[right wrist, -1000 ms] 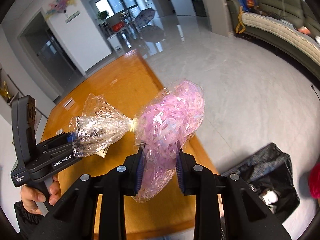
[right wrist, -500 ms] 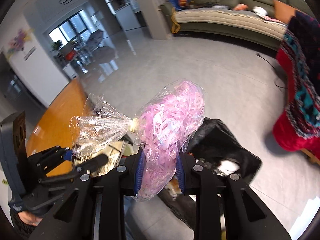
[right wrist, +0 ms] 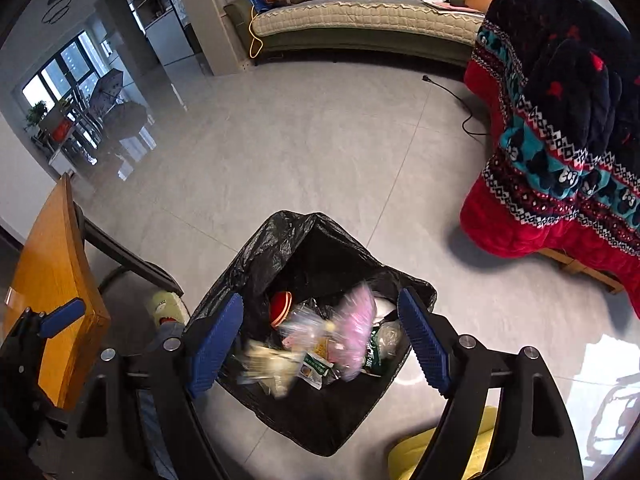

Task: Collect trash
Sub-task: 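Carry the snack packet and pink bag to the black trash bag and release, then move both open grippers back over the table toward the remaining items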

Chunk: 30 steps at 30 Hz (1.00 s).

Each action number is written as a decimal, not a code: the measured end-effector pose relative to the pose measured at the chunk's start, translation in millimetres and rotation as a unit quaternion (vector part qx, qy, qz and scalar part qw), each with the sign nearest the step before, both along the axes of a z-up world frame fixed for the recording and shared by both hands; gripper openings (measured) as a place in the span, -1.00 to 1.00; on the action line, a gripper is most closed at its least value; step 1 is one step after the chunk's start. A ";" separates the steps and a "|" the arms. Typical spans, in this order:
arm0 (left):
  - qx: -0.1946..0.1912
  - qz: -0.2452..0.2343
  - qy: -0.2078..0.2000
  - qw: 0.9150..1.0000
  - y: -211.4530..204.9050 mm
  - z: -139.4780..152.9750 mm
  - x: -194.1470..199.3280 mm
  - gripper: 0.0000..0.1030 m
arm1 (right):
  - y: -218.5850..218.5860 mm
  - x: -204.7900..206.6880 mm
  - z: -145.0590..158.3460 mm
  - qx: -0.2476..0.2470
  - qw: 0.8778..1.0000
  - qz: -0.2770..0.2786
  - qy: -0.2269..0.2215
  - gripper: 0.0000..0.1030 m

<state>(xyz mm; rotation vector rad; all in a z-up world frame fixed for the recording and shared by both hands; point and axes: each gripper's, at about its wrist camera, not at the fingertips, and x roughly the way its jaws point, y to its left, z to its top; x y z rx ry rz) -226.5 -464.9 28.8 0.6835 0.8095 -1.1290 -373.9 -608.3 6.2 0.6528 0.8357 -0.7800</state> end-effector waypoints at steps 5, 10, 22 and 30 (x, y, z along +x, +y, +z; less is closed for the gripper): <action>-0.012 0.024 -0.002 1.000 10.1 9.2 11.9 0.88 | 6.8 13.3 8.8 0.005 1.000 0.022 -0.013 0.56; -0.021 0.052 0.000 0.998 25.4 12.2 28.1 0.88 | 31.2 41.0 25.5 -0.002 0.998 0.063 -0.021 0.56; -0.043 0.153 0.003 0.987 114.1 24.1 93.5 0.88 | 107.7 133.3 47.7 -0.001 0.983 0.184 -0.027 0.56; -0.045 0.252 0.006 0.967 198.4 27.2 153.9 0.88 | 179.6 209.2 52.7 0.015 0.957 0.287 -0.027 0.56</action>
